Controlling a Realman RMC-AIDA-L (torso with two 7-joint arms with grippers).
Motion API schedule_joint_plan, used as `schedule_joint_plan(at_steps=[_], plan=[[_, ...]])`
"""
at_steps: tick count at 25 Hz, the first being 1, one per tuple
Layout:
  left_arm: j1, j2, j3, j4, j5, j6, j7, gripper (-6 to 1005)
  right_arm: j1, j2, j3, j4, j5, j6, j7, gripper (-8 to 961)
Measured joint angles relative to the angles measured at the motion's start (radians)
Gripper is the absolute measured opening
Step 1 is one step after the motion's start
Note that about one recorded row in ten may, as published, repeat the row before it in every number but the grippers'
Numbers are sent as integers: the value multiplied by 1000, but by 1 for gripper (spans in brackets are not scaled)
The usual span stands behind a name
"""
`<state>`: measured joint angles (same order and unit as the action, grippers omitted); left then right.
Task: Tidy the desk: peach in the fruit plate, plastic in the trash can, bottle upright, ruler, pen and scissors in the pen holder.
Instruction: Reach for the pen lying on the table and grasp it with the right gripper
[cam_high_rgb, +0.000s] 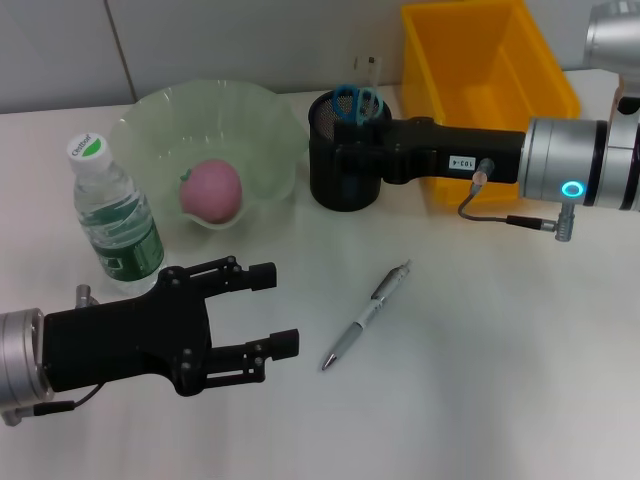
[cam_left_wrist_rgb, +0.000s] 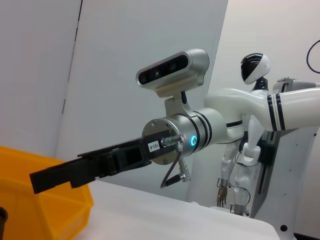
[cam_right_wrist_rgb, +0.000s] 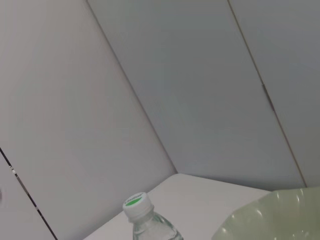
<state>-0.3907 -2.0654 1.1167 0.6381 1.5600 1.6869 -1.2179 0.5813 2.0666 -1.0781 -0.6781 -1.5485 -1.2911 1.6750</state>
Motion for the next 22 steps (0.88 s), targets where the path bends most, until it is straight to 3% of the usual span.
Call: schedule_joint_plan(at_steps=[10,17,22], plan=[[-4,1,0,-2,0,-6,4,769,1,-21,0,-39,-62,-99,22,664],[-13,1,0,-2,0,-5,4,769,21,-27,3,-197,-310,-144,140,664],[-15,1,0,-1,1,1,-6,769,93,-39,1,-243,-512,-204,208,661]])
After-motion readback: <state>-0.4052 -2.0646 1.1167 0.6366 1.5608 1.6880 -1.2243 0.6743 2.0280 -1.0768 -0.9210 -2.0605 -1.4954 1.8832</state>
